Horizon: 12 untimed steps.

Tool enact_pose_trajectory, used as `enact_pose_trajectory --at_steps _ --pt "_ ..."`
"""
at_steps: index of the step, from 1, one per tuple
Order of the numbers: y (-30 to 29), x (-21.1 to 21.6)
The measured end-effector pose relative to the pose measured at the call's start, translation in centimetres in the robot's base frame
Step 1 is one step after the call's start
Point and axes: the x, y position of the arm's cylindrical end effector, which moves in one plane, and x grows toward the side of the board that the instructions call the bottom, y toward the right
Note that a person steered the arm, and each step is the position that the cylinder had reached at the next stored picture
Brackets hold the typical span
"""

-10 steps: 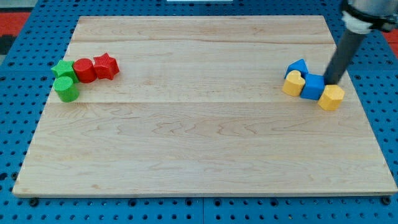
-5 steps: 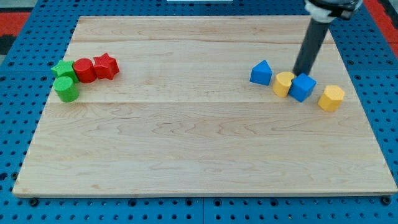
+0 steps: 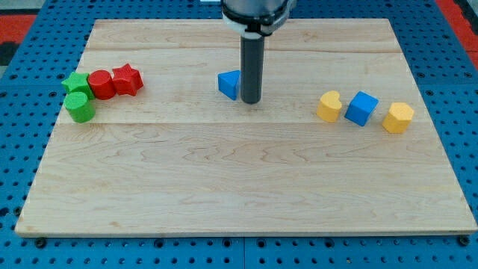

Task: Push the blue triangle to the top left side of the board

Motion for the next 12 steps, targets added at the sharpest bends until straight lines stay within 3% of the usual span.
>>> enact_pose_trajectory --at_steps 1,2,3,4,6,7,8,9,10,11,12 --pt "-3.0 0.1" --pt "-7.1 -3.5" --pt "-9.0 -4.2" --pt "-8.5 -4.1" --pt "-1.8 -0.2" --pt "-7.8 -6.4" --pt "-15.6 -8.2" --pt "-13.5 -4.8" --pt "-6.3 -3.8" --pt "-8.6 -6.8" --pt "-4.7 -7.3"
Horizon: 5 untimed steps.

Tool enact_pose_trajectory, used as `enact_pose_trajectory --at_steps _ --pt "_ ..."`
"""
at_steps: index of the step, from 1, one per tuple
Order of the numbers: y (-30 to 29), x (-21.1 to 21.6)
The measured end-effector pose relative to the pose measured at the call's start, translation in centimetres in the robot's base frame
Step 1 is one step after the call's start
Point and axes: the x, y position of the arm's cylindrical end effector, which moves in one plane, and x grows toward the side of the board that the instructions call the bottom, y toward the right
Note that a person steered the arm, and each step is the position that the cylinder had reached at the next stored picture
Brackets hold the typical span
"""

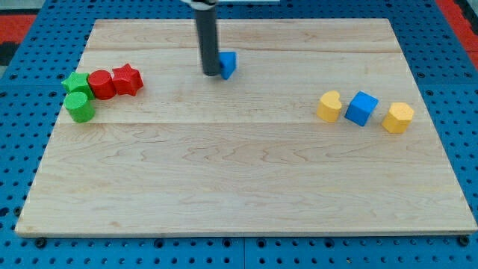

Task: Push the blue triangle to the top left side of the board

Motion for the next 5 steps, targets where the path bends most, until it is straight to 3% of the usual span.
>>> enact_pose_trajectory --at_steps 1,2,3,4,5 --pt "-0.8 2.6" --pt "5.0 0.2" --pt "-2.0 -3.1" --pt "-8.9 -11.3" --pt "-7.0 -10.5"
